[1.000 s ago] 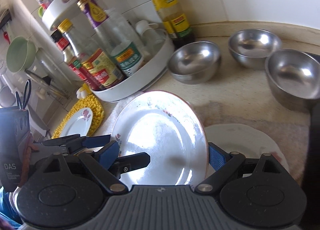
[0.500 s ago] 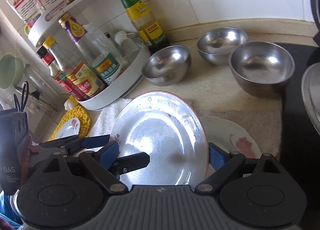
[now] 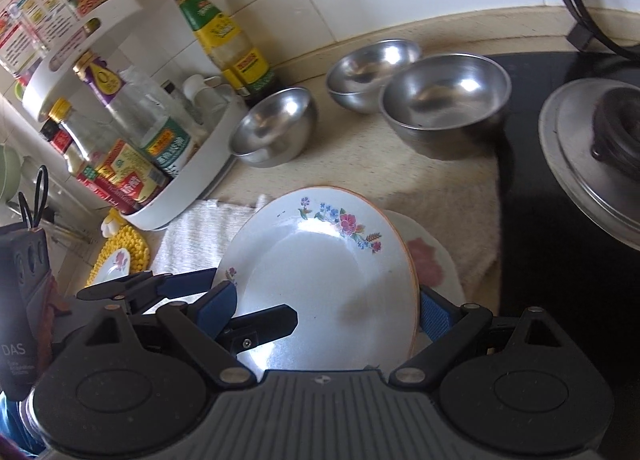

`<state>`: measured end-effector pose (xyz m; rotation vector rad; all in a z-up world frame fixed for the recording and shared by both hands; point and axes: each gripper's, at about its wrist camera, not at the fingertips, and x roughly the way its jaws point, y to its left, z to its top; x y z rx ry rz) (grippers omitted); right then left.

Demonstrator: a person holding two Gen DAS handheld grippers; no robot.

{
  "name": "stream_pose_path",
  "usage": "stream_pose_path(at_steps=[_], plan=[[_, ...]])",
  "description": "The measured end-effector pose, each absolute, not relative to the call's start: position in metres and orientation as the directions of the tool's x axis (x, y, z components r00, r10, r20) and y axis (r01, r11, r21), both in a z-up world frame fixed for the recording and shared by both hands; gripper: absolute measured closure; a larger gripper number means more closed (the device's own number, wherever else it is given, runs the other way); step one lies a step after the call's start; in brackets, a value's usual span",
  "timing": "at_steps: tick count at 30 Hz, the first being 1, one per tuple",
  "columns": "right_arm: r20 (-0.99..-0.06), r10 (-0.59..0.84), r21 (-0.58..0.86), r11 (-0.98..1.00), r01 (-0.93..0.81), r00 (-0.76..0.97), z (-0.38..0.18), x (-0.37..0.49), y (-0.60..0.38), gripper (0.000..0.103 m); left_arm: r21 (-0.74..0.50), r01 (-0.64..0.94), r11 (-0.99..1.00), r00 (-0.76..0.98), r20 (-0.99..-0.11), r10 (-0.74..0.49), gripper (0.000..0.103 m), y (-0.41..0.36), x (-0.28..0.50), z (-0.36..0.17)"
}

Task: Organize plates and bowls
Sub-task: 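Lift the floral plate with both grippers and carry it over the pink-flower plate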

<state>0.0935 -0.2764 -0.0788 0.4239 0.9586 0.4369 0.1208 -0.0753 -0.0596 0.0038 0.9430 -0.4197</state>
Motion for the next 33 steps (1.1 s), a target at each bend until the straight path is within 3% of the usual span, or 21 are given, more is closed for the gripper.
stream_pose_path(at_steps=[20, 33], plan=[[-0.715, 0.481, 0.485, 0.864, -0.136, 0.508, -0.094, 0.113, -0.297, 0.005, -0.159, 0.393, 0.906, 0.499, -0.791, -0.355, 0.003, -0.101, 0.132, -0.065], [-0.665, 0.46, 0.444, 0.877, -0.184, 0.589, -0.074, 0.107, -0.306, 0.005, -0.137, 0.383, 0.914, 0.54, -0.769, -0.342, 0.002, -0.1, 0.122, -0.056]])
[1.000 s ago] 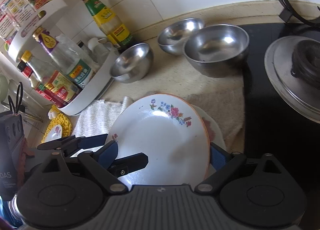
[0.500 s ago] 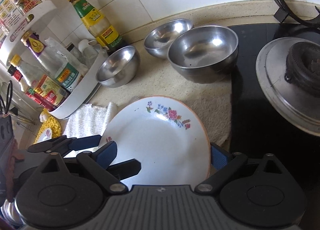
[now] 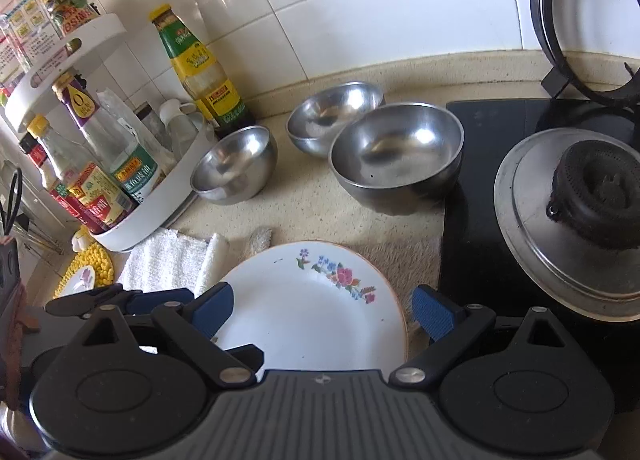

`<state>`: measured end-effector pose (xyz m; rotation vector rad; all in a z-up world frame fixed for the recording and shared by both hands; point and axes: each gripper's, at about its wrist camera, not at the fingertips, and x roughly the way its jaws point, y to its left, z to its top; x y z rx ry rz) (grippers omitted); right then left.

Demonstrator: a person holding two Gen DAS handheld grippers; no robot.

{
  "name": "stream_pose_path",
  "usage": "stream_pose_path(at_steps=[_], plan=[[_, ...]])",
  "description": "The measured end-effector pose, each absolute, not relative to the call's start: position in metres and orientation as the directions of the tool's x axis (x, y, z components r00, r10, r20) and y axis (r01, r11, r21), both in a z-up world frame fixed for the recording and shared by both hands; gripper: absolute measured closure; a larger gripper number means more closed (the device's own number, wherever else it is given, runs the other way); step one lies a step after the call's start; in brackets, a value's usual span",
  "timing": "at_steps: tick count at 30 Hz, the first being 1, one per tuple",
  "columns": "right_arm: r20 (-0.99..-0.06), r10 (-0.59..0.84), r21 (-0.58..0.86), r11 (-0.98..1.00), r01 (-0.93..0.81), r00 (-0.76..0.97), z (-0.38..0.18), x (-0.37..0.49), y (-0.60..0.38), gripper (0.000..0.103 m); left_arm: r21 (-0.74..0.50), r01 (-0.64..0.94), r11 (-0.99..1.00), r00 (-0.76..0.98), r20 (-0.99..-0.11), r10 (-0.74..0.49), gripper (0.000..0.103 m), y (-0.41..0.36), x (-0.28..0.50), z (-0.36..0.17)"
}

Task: Organize plates and bowls
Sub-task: 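Lift the floral plate with both grippers and carry it over the pink-flower plate, then lower the floral plate onto the pink-flower plate and open both grippers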

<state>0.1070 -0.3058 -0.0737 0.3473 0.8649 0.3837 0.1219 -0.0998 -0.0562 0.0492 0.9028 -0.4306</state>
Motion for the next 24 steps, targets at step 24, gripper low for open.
stream_pose_path(at_steps=[24], plan=[[-0.674, 0.531, 0.47, 0.845, -0.256, 0.513, -0.111, 0.101, -0.287, 0.0, -0.138, 0.253, 0.958, 0.523, -0.813, -0.255, 0.001, -0.08, 0.069, -0.07]])
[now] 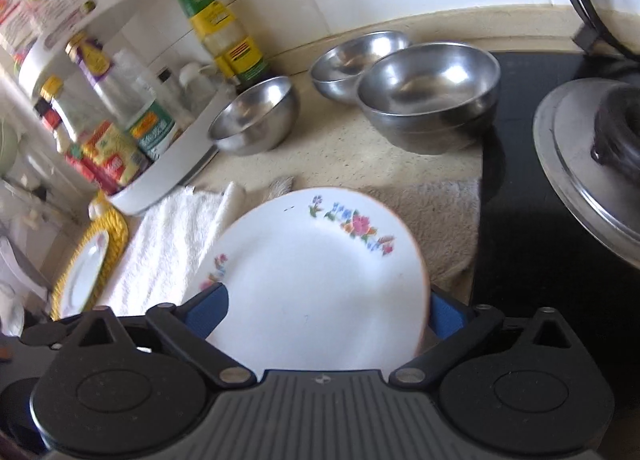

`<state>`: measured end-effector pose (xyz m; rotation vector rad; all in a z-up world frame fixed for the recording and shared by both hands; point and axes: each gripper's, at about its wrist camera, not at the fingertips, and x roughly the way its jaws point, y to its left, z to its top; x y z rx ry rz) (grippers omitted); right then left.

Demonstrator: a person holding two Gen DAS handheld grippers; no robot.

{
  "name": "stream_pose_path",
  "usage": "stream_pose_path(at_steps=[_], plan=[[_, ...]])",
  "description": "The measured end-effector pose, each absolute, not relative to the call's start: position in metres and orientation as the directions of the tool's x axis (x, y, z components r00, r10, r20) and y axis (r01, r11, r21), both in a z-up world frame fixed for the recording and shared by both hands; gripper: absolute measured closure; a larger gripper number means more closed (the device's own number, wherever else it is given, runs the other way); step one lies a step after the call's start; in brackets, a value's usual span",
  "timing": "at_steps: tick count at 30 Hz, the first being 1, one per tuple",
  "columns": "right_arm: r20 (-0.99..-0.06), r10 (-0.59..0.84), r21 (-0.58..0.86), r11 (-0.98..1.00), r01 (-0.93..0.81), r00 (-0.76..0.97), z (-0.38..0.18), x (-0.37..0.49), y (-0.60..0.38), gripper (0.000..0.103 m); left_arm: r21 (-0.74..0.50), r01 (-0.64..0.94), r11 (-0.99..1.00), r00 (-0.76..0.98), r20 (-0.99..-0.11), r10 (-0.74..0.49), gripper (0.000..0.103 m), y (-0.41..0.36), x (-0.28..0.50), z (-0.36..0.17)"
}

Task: Organize plates and bowls
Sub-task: 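Lower the floral plate onto the pink-flower plate and open both grippers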

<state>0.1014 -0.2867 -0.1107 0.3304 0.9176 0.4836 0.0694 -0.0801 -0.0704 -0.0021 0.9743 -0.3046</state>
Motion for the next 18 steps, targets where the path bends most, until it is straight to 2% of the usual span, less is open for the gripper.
stream_pose_path(at_steps=[6, 18], plan=[[-0.68, 0.534, 0.455, 0.845, -0.283, 0.502, -0.107, 0.102, -0.289, 0.0, -0.132, 0.218, 0.967, 0.528, -0.817, -0.23, 0.001, -0.075, 0.067, -0.072], [-0.601, 0.583, 0.41, 0.812, -0.416, 0.547, -0.057, 0.096, -0.252, 0.0, -0.086, 0.09, 0.992, 0.619, -0.776, -0.124, 0.001, -0.017, 0.062, -0.039]])
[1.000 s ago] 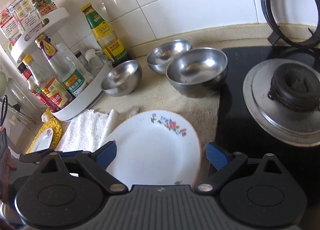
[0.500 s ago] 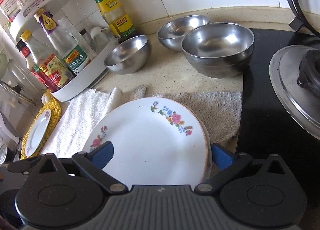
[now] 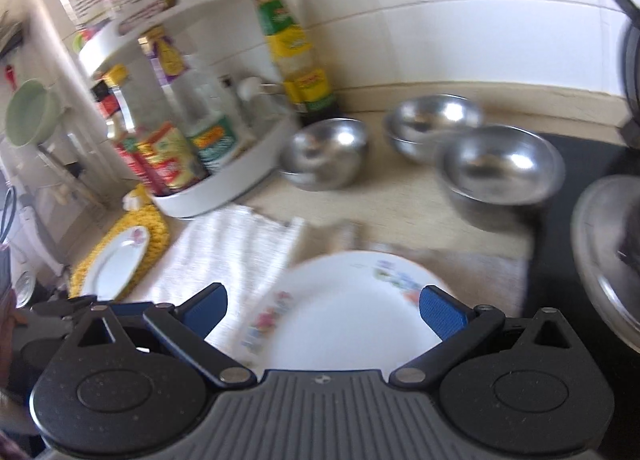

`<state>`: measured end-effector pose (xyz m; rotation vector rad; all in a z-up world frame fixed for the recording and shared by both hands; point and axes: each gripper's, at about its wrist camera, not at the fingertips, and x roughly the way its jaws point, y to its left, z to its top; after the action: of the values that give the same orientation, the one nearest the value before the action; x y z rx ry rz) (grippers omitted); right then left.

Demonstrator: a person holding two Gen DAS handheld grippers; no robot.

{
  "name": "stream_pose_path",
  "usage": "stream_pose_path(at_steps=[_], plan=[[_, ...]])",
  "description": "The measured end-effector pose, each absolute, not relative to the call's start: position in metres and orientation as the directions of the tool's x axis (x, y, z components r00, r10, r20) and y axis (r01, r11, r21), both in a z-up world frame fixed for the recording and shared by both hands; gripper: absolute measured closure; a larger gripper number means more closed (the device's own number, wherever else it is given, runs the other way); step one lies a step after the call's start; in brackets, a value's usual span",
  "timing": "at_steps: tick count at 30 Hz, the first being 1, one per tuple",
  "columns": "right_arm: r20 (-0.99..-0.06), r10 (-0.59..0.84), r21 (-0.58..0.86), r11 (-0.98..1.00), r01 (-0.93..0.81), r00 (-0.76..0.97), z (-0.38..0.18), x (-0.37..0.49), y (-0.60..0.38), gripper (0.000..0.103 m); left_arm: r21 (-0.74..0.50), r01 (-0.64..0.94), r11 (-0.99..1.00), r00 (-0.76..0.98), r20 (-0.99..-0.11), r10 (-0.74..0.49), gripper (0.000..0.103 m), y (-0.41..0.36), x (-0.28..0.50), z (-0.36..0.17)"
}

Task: Organize plates and bowls
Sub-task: 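Lower the floral plate onto the pink-flower plate and open both grippers, then move both grippers to the pink-flower plate on the yellow mat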

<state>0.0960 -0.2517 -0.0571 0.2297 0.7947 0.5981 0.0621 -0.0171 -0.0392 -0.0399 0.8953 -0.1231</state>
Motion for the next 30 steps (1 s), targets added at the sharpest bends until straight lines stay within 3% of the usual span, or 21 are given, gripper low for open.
stream_pose_path(at_steps=[17, 30], plan=[[-0.58, 0.721, 0.362, 0.645, -0.673, 0.38, -0.021, 0.125, -0.034, 0.0, 0.063, -0.271, 0.961, 0.648, -0.726, 0.23, 0.0, 0.203, 0.046, -0.004], [-0.668, 0.688, 0.387, 0.647, -0.657, 0.285, -0.052, 0.135, 0.061, 0.0, 0.021, -0.263, 0.965, 0.611, -0.77, 0.183, 0.001, 0.273, 0.058, -0.046]])
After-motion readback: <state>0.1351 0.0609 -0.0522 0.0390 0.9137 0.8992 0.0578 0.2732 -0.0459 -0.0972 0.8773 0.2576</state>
